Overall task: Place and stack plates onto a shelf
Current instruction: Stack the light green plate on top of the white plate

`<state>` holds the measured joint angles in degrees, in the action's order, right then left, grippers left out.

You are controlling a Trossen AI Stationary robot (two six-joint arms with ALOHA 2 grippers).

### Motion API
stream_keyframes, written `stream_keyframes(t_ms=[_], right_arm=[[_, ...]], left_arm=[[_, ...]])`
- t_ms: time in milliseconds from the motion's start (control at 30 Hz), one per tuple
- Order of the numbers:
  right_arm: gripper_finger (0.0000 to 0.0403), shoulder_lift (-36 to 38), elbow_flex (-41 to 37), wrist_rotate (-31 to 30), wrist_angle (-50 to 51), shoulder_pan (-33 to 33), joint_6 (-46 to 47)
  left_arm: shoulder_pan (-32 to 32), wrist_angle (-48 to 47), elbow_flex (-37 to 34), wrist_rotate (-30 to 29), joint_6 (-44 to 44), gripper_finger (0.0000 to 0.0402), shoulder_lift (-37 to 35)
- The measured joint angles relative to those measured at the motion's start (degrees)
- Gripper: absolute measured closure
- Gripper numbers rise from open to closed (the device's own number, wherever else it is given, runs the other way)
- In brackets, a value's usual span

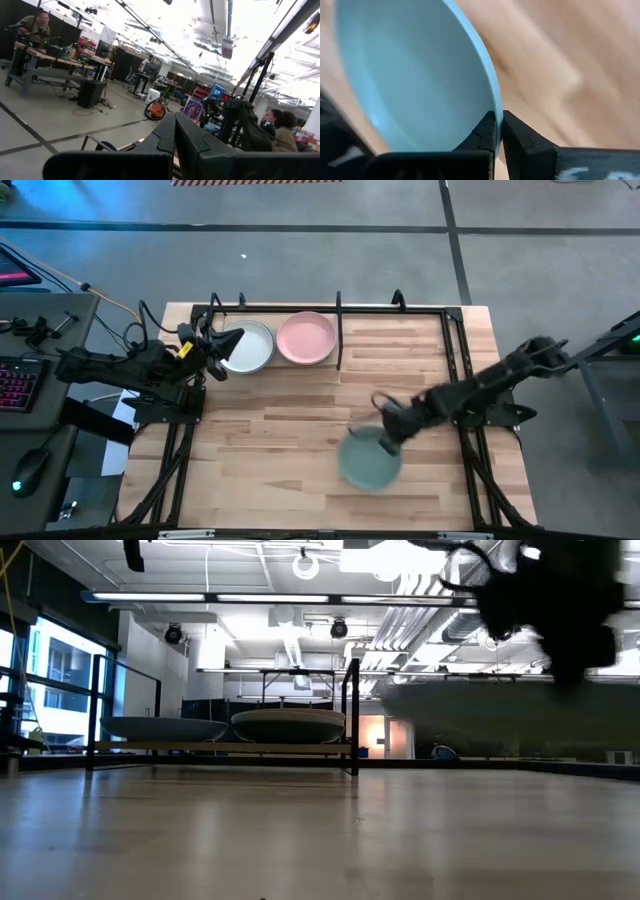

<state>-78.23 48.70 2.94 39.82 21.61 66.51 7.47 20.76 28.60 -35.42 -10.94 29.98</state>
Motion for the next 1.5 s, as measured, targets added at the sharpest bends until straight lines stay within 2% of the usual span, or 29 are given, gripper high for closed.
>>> stream_keyframes(t_ms=[167,400,567,800,967,1200,1300,1500], right_arm=[[0.0402,-2.8,8.8,0.6,-0.6,-10.1,-14.7],[0.0403,-16.5,25.9,3.7,-3.7,-18.7,-32.5],[0.0403,-26.2,40.2,8.3,-8.3,-22.9,-39.6],[0.0403,-32.2,56.5,10.6,-1.9,-28.6,-46.1],[0.0403,-32.3,59.7,12.6,6.0,-32.5,-47.2],[0.0403,-32.5,57.8,15.3,13.7,-33.9,-50.6],[0.0403,-32.4,57.0,17.5,14.3,-33.8,-51.8],[0.0403,-32.4,56.9,17.5,14.5,-33.9,-51.8]], left_arm=[[0.0,0.1,0.0,0.4,-2.2,0.0401,0.0],[0.1,0.5,0.0,1.9,-2.5,0.0402,0.0],[0.1,2.9,0.0,3.0,-2.4,0.0401,0.0],[0.1,2.4,0.0,3.8,-2.4,0.0402,0.0],[0.1,-4.5,0.0,5.1,0.8,0.0401,0.0],[0.0,-11.9,-0.1,5.2,1.5,0.0402,0.0],[0.0,-14.1,-0.1,5.3,1.6,0.0401,0.0],[0.0,-15.5,-0.1,5.3,1.1,0.0402,0.0]])
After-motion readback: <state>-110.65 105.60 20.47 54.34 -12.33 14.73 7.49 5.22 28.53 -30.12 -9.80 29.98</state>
